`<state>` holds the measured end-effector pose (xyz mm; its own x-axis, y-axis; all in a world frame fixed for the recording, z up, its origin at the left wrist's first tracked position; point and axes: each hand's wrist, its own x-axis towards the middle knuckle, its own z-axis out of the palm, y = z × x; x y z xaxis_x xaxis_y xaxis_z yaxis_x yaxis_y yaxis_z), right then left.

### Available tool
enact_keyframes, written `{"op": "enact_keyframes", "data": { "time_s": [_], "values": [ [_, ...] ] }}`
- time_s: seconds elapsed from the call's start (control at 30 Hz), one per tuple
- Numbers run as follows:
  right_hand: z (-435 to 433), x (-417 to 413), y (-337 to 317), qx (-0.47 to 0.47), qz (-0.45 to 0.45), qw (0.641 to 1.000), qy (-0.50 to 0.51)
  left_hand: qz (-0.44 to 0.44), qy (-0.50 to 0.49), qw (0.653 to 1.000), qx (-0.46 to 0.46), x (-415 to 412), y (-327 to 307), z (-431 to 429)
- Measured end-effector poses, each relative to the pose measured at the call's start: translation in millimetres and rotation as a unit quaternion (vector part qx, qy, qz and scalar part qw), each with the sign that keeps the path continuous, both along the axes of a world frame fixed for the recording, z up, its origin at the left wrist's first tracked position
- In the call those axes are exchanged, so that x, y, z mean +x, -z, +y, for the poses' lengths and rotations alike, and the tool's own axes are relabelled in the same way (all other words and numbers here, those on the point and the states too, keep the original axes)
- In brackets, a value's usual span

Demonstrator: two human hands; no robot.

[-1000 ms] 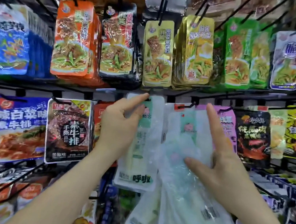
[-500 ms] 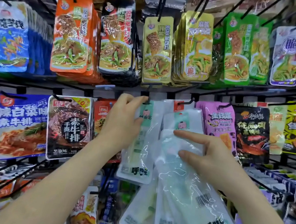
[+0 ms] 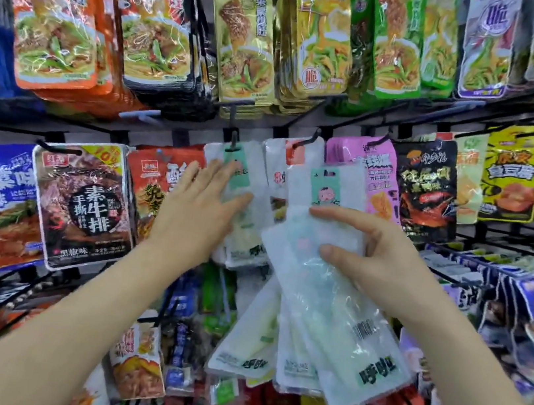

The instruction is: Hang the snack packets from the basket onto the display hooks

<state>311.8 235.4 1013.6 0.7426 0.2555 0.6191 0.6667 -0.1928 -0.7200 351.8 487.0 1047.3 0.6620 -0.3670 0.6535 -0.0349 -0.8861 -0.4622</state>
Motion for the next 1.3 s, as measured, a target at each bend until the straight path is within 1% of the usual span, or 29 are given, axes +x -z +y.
{"op": "enact_keyframes", "data": {
  "time_s": [0.03,0.07,0.1,0.13,0.17,0.2,0.23,0.27,0.3,0.33,0.37,0.47,0.53,0.6,0.63,0.7,0.73,0.77,0.8,0.83,0.87,0.93,0.97,1.0,1.03,1.1,1.13,1.2,1.3],
  "values": [
    [-1.4,-1.1,0.8,0.011,-0.004,1.000,0.002,0.007,-0.002,1.000,0.000,-1.4,-0.5,-1.1],
    [-3.3,-1.0,1.8,0.023,-0.010,1.000,0.002,0.011,0.022,0.999,-0.022,-6.7,0.5,-4.0],
    [-4.4,-1.5,2.2,0.037,-0.014,0.999,-0.003,0.018,0.071,0.994,-0.077,-15.5,2.5,-9.1],
    [-5.8,-1.1,3.0,0.052,-0.016,0.998,-0.012,0.051,0.127,0.977,-0.163,-28.6,6.0,-15.2],
    [-6.4,-3.1,2.7,0.067,-0.015,0.997,-0.027,0.114,0.184,0.939,-0.267,-42.8,11.3,-22.3],
    [-8.1,-2.8,3.0,0.078,-0.016,0.996,-0.035,0.207,0.227,0.881,-0.359,-55.8,17.1,-29.6],
    [-9.3,-4.2,2.5,0.087,-0.017,0.995,-0.043,0.287,0.257,0.818,-0.427,-67.6,22.8,-36.0],
    [-10.9,-4.1,3.4,0.094,-0.017,0.994,-0.047,0.337,0.272,0.774,-0.462,-75.6,28.4,-39.1],
    [-11.1,-5.3,3.4,0.099,-0.013,0.994,-0.049,0.366,0.278,0.745,-0.484,-78.8,34.0,-39.1],
    [-10.6,-6.6,3.6,0.103,-0.010,0.993,-0.052,0.381,0.277,0.730,-0.496,-79.7,38.2,-37.2],
    [-9.2,-8.7,3.1,0.109,-0.002,0.992,-0.060,0.385,0.276,0.726,-0.499,-79.9,40.5,-35.7],
    [-5.1,-6.6,4.6,0.139,0.016,0.987,-0.082,0.371,0.281,0.764,-0.447,-77.8,45.0,-34.6],
    [-1.9,-4.7,6.3,0.149,0.017,0.985,-0.091,0.336,0.284,0.779,-0.446,-79.8,46.6,-33.9],
    [1.6,-2.4,9.1,0.148,0.011,0.985,-0.091,0.268,0.284,0.800,-0.456,-82.2,45.7,-31.2],
    [3.2,-2.1,10.4,0.156,0.011,0.983,-0.094,0.229,0.276,0.821,-0.444,-84.4,44.6,-28.8],
    [5.2,-3.7,11.1,0.204,0.015,0.975,-0.086,0.146,0.251,0.867,-0.405,-91.6,42.0,-23.6],
    [4.7,-4.0,10.9,0.228,0.013,0.972,-0.063,0.108,0.237,0.878,-0.401,-95.1,41.2,-19.6],
    [3.1,-4.0,10.9,0.241,0.008,0.970,-0.032,0.078,0.234,0.875,-0.416,-101.2,39.7,-15.5],
    [1.2,-3.8,10.8,0.239,0.004,0.971,0.002,0.051,0.244,0.859,-0.446,-107.4,37.9,-11.2],
    [-0.2,-3.7,10.4,0.217,0.000,0.976,0.033,0.035,0.264,0.830,-0.490,-115.2,35.2,-8.5],
    [0.5,-5.3,9.1,0.182,-0.005,0.982,0.058,0.030,0.288,0.787,-0.544,-121.2,33.5,-5.9],
    [8.6,-10.6,6.4,0.121,-0.007,0.990,0.076,0.055,0.344,0.678,-0.647,-129.6,33.1,-6.2],
    [14.4,-12.1,6.1,0.106,-0.006,0.991,0.075,0.079,0.361,0.640,-0.674,-131.0,34.0,-9.2],
    [20.9,-13.4,5.5,0.099,-0.005,0.992,0.072,0.096,0.371,0.631,-0.675,-129.9,35.6,-12.7],
    [27.2,-14.4,5.1,0.099,-0.003,0.993,0.068,0.108,0.374,0.648,-0.655,-126.6,38.1,-15.8],
    [37.3,-14.7,5.0,0.120,0.010,0.991,0.052,0.111,0.348,0.707,-0.605,-118.0,42.2,-21.2],
    [41.3,-14.3,5.3,0.131,0.023,0.990,0.042,0.110,0.326,0.729,-0.591,-114.3,41.7,-23.4],
    [47.6,-14.1,5.2,0.142,0.041,0.989,0.030,0.110,0.292,0.752,-0.580,-108.3,40.1,-26.1],
    [54.0,-13.5,4.9,0.138,0.038,0.989,0.027,0.099,0.270,0.771,-0.568,-99.8,39.1,-30.1]
  ]
}}
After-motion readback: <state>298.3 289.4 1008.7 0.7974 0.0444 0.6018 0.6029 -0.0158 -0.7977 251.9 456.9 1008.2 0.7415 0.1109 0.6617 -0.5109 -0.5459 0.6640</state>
